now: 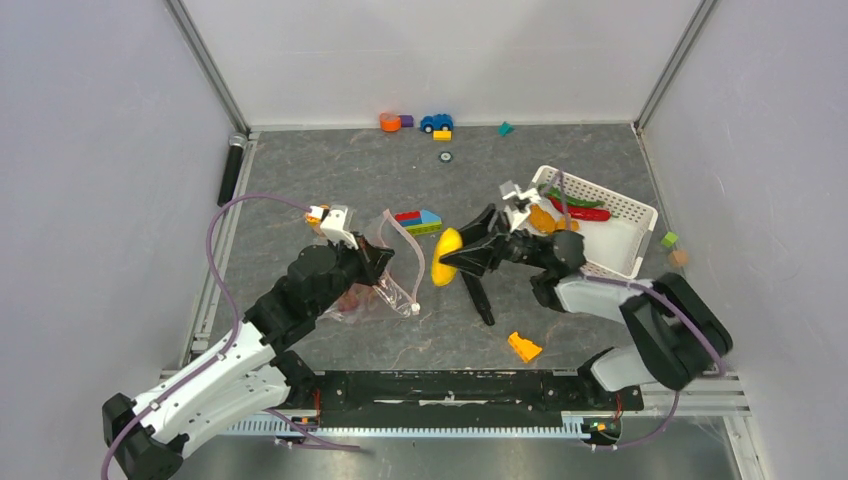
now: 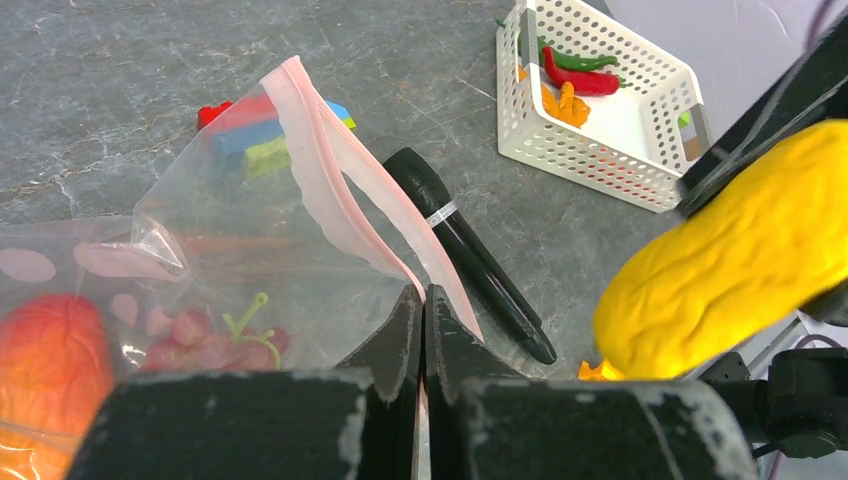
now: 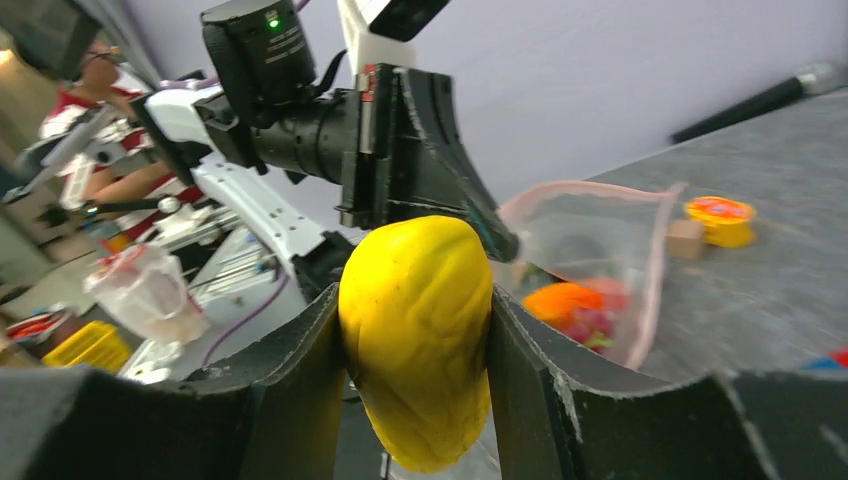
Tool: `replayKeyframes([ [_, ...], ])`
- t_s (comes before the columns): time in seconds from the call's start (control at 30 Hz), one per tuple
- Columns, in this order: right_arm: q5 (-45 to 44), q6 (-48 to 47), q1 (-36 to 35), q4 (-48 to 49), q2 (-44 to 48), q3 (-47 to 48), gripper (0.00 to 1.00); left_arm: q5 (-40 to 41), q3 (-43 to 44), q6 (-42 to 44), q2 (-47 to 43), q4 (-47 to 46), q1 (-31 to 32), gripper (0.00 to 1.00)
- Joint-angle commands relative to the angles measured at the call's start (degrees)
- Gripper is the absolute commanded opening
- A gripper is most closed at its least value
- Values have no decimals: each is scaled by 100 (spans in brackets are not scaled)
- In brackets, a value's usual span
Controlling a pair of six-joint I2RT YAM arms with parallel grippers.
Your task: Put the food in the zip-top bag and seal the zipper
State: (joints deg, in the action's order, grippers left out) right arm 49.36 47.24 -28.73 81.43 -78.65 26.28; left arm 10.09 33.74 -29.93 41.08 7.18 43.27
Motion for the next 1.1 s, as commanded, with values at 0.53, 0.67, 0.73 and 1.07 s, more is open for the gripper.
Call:
replayKeyframes([
  [0.53,-1161,-1996,-1354,237,-1499,1303,6,-316,-95,-155,-734,-380,21,2],
  [0.67,-1556,-2639,-1567,-763,-1268,1214,13,-313,-79,-191,-783,-401,17,2],
  [0.73,-1926,-3186,-1731,-1828,-1110,1334,19,-318,-71,-199,-785,-413,18,2],
  [1.07,-2987,-4363,-2110,-4175,-338,1690,97,-173,-84,-215,-915,-411,22,2],
])
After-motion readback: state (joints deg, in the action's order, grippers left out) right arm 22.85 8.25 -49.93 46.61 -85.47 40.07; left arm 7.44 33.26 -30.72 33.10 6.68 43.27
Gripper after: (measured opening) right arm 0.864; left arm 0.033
